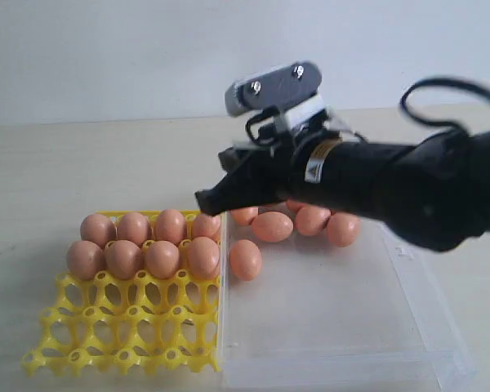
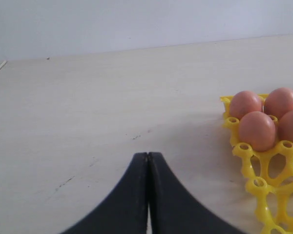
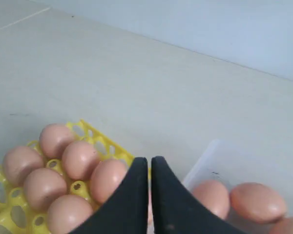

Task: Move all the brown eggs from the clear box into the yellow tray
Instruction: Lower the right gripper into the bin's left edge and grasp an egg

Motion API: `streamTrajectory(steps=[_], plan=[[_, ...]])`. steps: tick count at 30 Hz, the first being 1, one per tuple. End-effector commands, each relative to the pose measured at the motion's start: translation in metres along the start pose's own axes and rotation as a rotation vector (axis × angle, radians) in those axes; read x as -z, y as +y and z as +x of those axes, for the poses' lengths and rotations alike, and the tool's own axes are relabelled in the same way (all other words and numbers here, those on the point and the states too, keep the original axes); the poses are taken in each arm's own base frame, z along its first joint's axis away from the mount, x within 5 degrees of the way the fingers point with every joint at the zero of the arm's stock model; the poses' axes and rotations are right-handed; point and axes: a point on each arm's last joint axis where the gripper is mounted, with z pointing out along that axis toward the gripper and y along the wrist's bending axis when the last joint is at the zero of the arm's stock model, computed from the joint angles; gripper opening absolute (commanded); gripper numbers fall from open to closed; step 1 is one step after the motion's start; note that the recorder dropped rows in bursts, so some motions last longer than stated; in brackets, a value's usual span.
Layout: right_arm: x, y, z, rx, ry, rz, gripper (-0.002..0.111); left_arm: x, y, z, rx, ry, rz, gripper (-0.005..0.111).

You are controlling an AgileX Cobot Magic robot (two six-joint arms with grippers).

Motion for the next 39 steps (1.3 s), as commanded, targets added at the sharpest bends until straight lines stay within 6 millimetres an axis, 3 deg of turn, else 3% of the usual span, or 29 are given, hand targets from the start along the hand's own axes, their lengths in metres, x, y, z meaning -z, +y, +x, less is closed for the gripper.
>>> streamTrajectory(steps=[1,4,8,15,17,24,39], plan=[[0.023,-0.014,-0.033,0.023,0.219,0.017,0.0,0.0,0.0,-0.001,-0.005,-0.001,-0.004,0.0],[0.026,-0.023,-0.041,-0.009,0.436,0.032,0.0,0.0,0.0,-0.001,-0.005,-0.001,-0.004,0.0],[0.013,-0.031,-0.032,-0.112,0.625,0.06,0.006,0.0,0.0,-0.001,-0.005,-0.001,-0.004,0.0],[-0.035,-0.027,0.011,-0.292,0.742,0.031,0.052,0.0,0.0,-0.001,-0.005,-0.001,-0.004,0.0],[-0.046,-0.027,0.02,-0.327,0.747,0.03,0.059,0.0,0.0,-0.001,-0.005,-0.001,-0.004,0.0],[-0.065,-0.029,0.042,-0.328,0.768,0.044,0.059,0.0,0.0,-0.001,-0.005,-0.001,-0.004,0.0],[-0.084,-0.03,0.043,-0.386,0.691,0.049,0.059,0.0,0.0,-0.001,-0.005,-0.001,-0.004,0.0]])
